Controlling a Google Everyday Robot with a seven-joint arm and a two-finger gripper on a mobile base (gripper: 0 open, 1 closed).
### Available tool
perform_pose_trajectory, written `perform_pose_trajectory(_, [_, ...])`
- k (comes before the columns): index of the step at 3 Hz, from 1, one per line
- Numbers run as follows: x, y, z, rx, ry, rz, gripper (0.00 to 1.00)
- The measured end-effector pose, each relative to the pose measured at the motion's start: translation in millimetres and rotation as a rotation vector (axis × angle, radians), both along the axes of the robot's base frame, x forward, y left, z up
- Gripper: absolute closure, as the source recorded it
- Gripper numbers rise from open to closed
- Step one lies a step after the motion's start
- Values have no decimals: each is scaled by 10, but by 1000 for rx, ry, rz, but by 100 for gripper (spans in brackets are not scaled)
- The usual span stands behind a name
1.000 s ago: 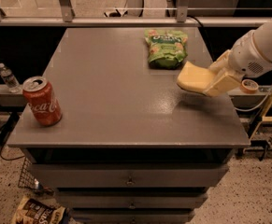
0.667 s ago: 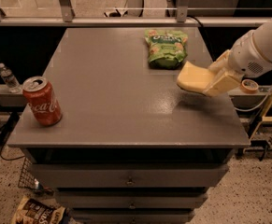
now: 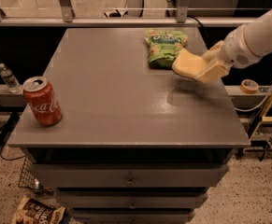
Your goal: Move sponge near green rice chip bag
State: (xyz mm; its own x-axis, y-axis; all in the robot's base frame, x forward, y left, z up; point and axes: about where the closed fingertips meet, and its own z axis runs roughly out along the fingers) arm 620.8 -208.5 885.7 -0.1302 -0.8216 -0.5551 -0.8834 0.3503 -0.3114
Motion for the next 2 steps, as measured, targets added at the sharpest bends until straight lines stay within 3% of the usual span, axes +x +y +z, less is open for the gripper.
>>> perform_pose_trajectory(1, [443,87,217,28,-100,16,100])
perform_pose_trajectory(2, [752,178,330,23,-143,34,100])
